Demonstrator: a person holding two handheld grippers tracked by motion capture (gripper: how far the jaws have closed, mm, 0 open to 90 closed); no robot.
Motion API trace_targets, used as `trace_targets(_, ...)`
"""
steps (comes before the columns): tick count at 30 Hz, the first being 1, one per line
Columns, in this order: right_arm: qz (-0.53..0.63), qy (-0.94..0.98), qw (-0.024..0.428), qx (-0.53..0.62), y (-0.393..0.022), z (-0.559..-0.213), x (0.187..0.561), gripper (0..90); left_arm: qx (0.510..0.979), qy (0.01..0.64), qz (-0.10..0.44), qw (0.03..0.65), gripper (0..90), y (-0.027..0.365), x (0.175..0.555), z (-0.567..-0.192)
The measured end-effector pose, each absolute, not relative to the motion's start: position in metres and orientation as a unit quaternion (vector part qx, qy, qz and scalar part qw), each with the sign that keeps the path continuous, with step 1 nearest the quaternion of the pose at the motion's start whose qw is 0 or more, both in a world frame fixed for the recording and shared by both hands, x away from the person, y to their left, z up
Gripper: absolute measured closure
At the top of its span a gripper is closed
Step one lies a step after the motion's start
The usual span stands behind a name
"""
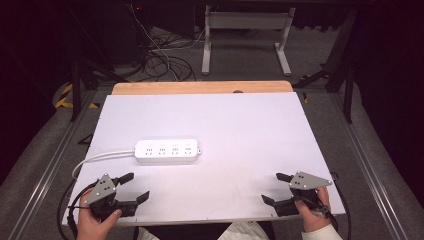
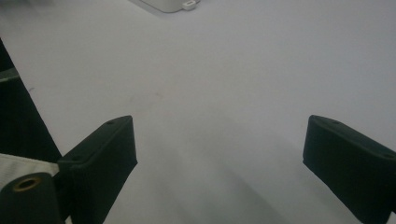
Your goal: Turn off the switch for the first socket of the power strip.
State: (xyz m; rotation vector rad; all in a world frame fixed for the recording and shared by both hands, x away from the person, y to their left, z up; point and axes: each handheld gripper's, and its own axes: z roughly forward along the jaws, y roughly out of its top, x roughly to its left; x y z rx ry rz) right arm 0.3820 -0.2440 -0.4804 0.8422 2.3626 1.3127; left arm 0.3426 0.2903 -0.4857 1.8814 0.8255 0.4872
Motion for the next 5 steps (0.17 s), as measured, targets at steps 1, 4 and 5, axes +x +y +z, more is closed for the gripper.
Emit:
trace_targets(1,0.456,0.825,0.155,0.295,-0.2443,-0.4807,0.3823,10.0,0.777,0.336,0.205,0.491,16.3,0.2898,0.3422,-0.4853)
trace_targets(4,0.457,0.824,0.156,0.297,-0.2454,-0.4807,0.3827,10.0,0.775,0.329,0.207,0.498,15.8,0.2897,0.3408,-0.4836)
trace_targets(5,0.457,0.824,0.156,0.298,-0.2456,-0.4806,0.3826,10.0,0.774,0.329,0.205,0.501,15.6,0.2900,0.3405,-0.4834)
